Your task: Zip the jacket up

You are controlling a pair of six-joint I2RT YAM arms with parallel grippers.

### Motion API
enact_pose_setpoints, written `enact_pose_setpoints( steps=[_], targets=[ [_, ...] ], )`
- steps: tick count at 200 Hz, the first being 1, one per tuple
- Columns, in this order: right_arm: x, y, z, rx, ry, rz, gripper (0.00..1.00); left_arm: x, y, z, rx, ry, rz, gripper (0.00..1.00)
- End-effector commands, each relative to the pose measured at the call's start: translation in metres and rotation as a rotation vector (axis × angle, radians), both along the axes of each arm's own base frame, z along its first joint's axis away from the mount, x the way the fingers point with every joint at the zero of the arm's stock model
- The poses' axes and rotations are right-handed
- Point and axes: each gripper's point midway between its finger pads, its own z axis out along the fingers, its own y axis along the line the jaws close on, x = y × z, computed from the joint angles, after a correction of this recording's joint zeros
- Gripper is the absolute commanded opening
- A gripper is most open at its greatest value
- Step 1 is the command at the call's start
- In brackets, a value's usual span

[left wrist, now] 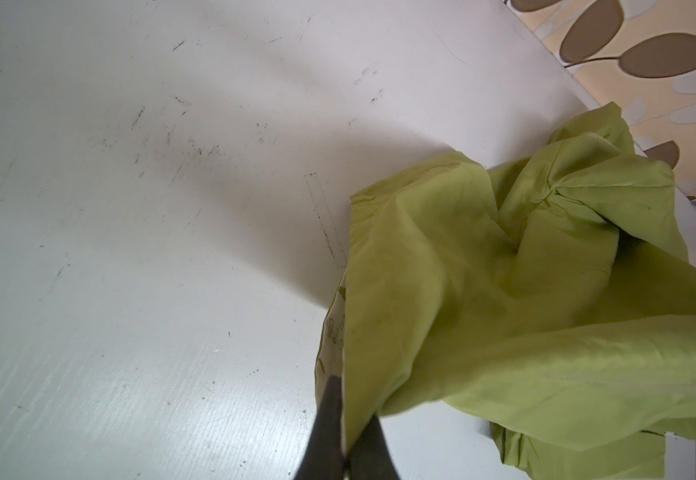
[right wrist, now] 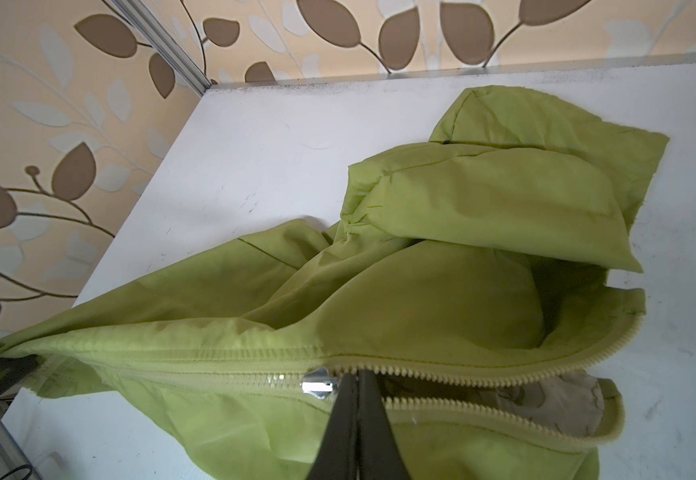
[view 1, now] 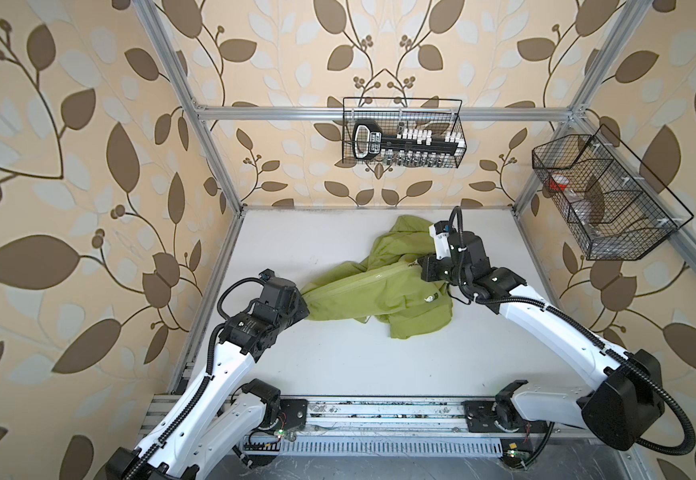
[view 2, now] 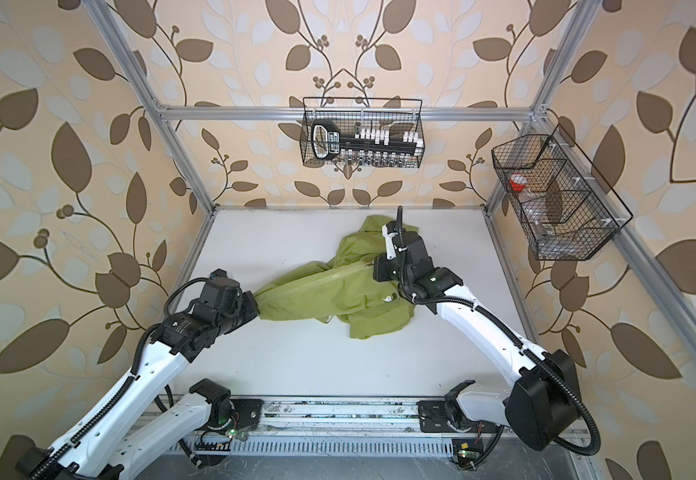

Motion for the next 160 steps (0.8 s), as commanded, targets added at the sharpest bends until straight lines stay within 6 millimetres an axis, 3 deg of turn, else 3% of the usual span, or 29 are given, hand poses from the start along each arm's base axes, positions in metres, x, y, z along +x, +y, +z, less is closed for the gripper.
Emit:
enact_pose_setpoints(
  steps=[1,160],
  targets=[
    [0.003,-0.010,0.011,-0.012,-0.032,-0.021,0.00,-0.001,0.009,0.005,0.022,-0.020,0.023,0.00],
    [0.008,-0.025,0.013,-0.008,-0.035,-0.050,0.00,-0.002,0.007,-0.001,0.014,-0.011,0.020,0.00]
  ],
)
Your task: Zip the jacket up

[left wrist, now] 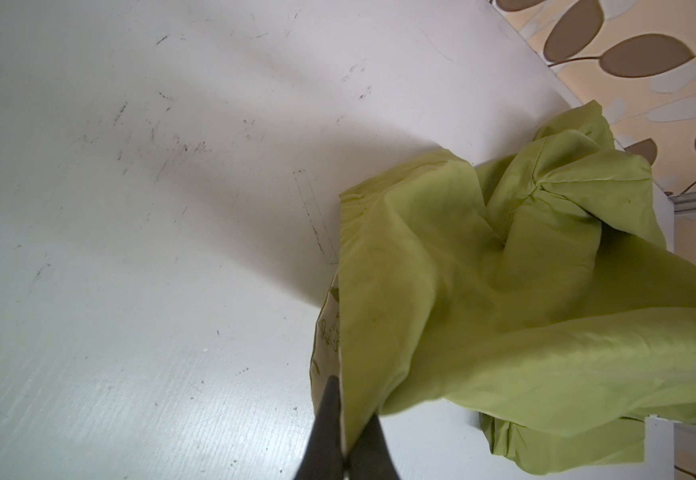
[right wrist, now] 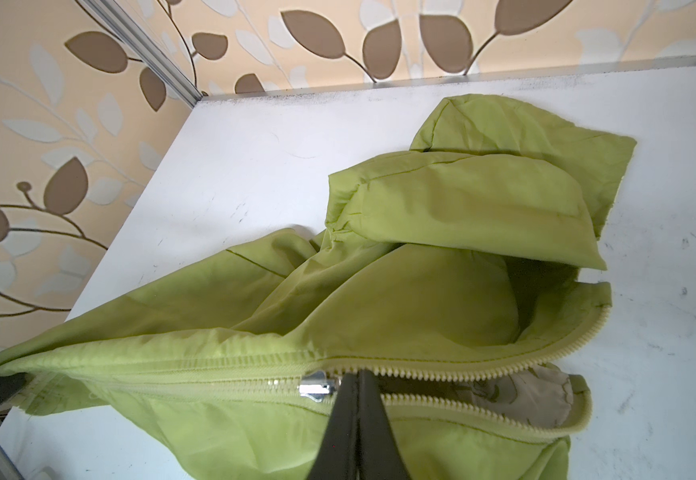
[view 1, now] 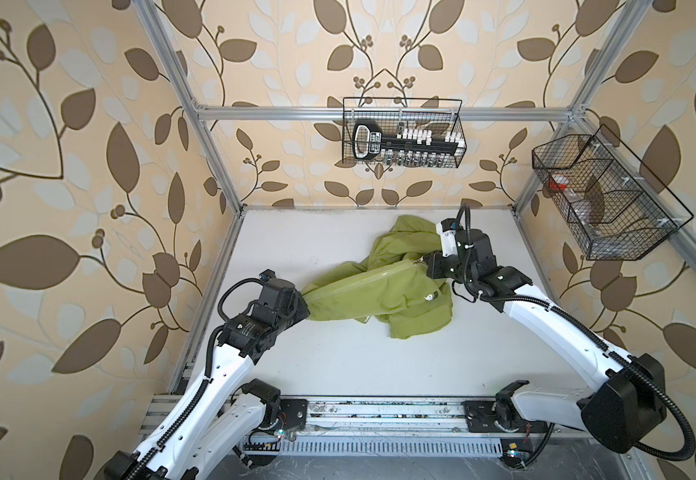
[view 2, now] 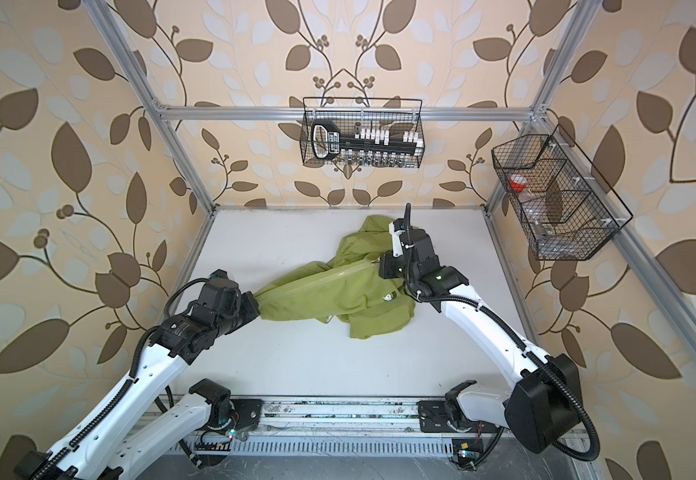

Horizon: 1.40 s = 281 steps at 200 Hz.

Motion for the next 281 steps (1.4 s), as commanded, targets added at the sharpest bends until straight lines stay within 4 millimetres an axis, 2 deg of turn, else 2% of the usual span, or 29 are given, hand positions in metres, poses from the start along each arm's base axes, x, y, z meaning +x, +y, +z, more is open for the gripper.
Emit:
enact_pose_setpoints(
  steps=[1,121,281],
  targets=[
    [0.003,-0.010,0.009,-0.016,-0.031,-0.022,0.00,-0.001,0.012,-0.003,0.040,0.003,0.036,0.00],
    [0.007,-0.016,0.025,0.001,-0.055,-0.034,0.00,0.000,0.020,-0.007,0.089,0.017,0.057,0.00],
    [0.007,-0.011,0.020,0.052,-0.039,-0.037,0.00,0.016,0.035,0.009,0.191,-0.011,0.109,0.00]
  ],
)
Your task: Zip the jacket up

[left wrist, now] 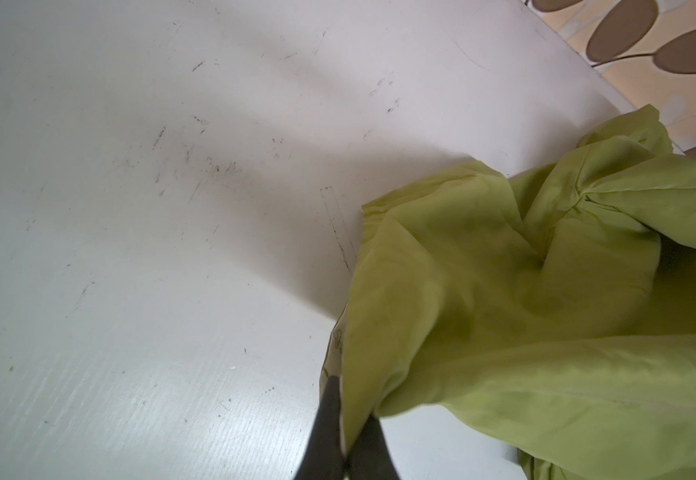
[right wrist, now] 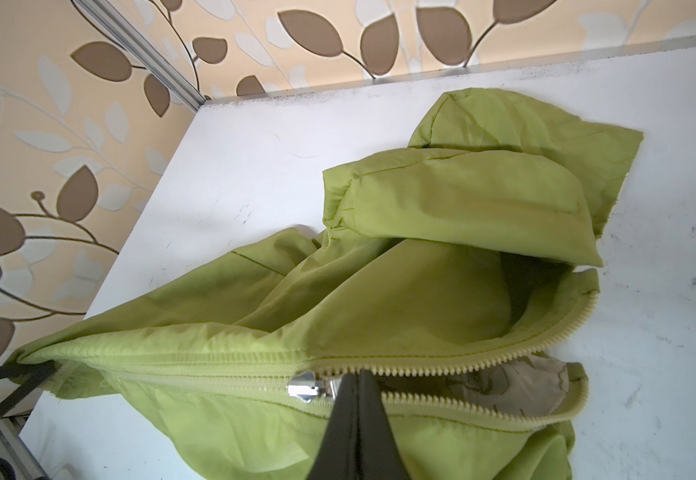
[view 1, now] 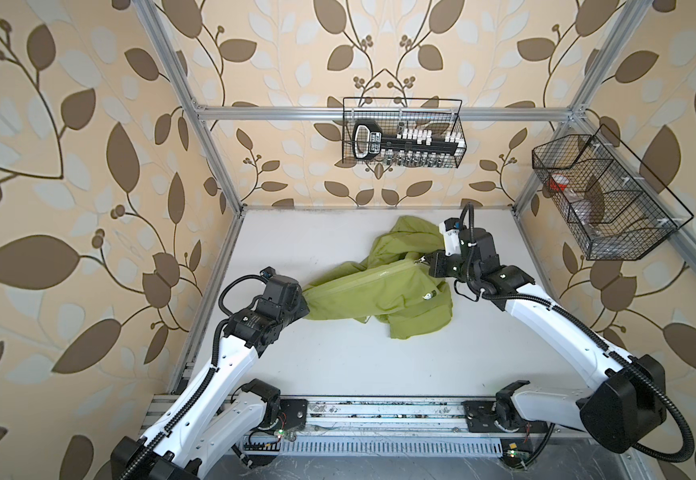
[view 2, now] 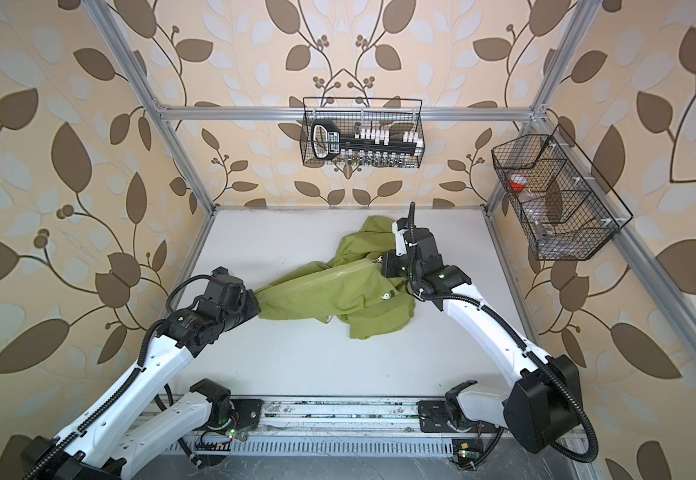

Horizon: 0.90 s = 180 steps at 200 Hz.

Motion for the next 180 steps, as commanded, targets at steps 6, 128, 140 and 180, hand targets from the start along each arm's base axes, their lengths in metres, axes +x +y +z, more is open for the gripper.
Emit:
enact_pose_setpoints(
  steps=[6,128,140,180],
  targets=[
    [0.006,-0.006,0.021,0.020,-0.061,-0.033,0.00,0.005,0.023,0.015,0.093,-0.035,0.075,0.00],
    [0.000,0.017,-0.032,0.080,0.082,0.059,0.00,0.006,0.014,0.008,0.041,-0.033,0.054,0.00],
    [0.001,0.024,-0.049,0.095,0.131,0.074,0.00,0.002,0.014,0.003,0.030,-0.027,0.057,0.00],
    [0.003,0.030,-0.104,0.081,0.246,0.069,0.15,-0.010,0.015,-0.016,0.006,0.004,0.069,0.00]
  ],
)
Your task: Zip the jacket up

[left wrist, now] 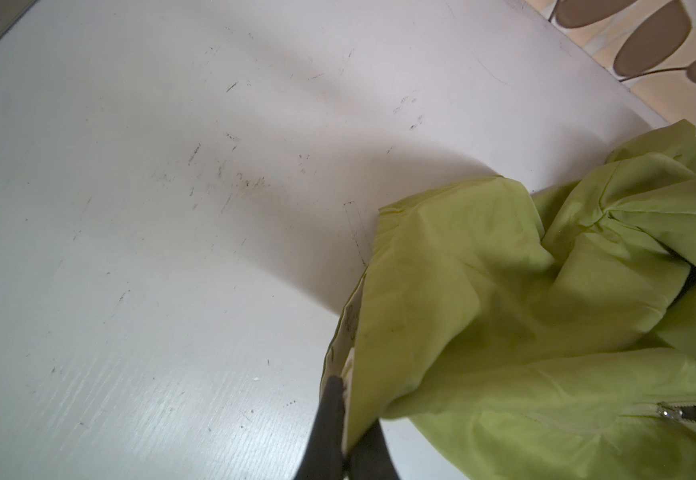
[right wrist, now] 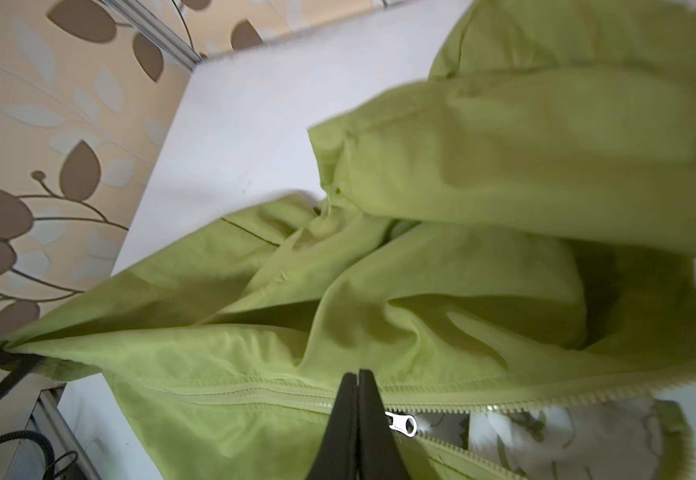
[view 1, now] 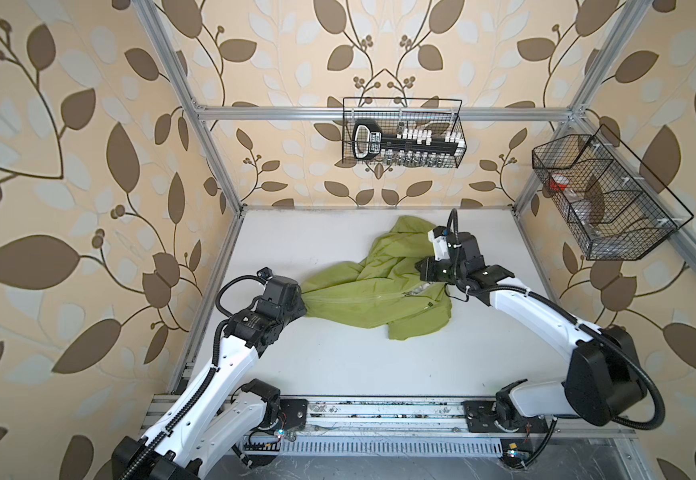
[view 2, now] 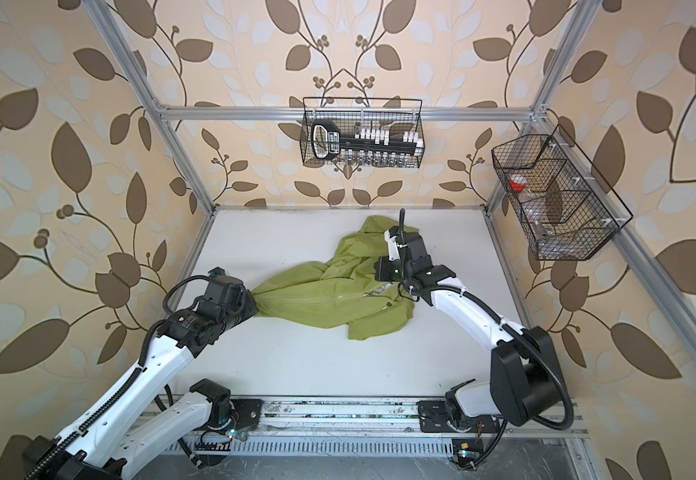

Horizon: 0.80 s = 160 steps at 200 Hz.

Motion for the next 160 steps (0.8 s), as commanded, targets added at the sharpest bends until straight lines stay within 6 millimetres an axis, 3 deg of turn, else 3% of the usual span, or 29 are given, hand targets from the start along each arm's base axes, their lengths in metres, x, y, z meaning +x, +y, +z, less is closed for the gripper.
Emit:
enact_pose_setpoints(
  steps=[1,30,47,98,160],
  targets=[
    [-0.006,0.007,-0.027,0.019,0.061,0.018,0.15,-0.005,0.004,-0.006,-0.029,-0.002,0.033,0.00],
    [-0.020,0.011,-0.069,-0.020,0.135,0.035,0.25,-0.012,0.006,-0.018,-0.038,0.013,0.051,0.00],
    [-0.028,0.011,-0.083,-0.033,0.151,0.036,0.34,-0.015,0.006,-0.024,-0.046,0.025,0.057,0.00],
    [-0.033,0.009,-0.096,-0.043,0.157,0.027,0.51,-0.021,0.005,-0.037,-0.069,0.044,0.069,0.00],
    [-0.032,0.022,-0.114,0.014,0.183,0.023,0.57,-0.029,0.007,-0.046,-0.082,0.058,0.084,0.00]
  ],
)
